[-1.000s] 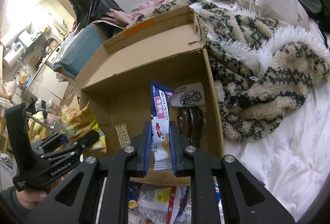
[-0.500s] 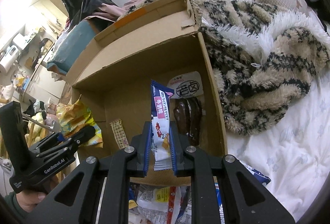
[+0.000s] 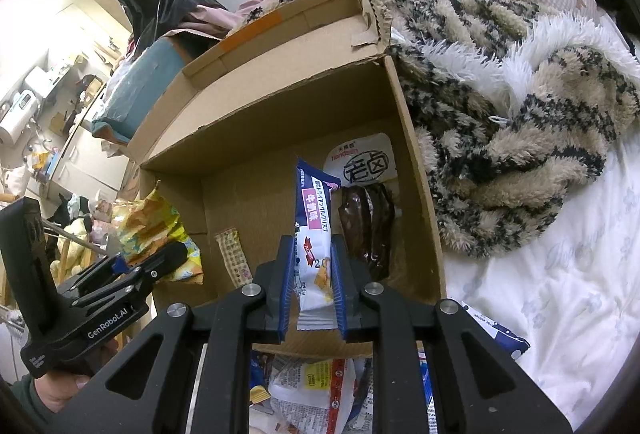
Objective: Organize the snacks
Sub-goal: 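Open both tools to drop the chip bag and candy bar into the box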
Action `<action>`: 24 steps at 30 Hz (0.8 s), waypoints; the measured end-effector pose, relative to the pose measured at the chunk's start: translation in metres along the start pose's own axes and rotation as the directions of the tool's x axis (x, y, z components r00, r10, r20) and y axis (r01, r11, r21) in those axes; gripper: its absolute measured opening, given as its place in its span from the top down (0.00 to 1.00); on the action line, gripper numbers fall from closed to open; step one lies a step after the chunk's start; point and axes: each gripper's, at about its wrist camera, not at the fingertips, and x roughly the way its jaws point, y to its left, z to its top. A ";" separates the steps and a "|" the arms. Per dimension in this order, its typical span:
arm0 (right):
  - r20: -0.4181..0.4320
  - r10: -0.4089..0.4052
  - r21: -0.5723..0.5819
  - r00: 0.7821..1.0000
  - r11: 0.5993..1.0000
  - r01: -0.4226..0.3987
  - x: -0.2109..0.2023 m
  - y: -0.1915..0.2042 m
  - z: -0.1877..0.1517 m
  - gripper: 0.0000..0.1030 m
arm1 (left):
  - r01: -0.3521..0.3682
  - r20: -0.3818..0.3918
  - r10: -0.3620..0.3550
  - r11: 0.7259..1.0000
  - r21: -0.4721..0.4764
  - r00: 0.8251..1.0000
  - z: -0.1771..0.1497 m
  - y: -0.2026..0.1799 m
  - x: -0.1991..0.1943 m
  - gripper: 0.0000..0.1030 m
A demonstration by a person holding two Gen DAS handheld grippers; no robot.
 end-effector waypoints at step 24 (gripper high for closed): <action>0.099 -0.078 0.039 0.992 0.996 0.075 -0.019 -0.003 0.003 0.08 | 0.003 0.094 0.000 0.999 -0.034 0.996 -0.005 0.011 -0.024 0.12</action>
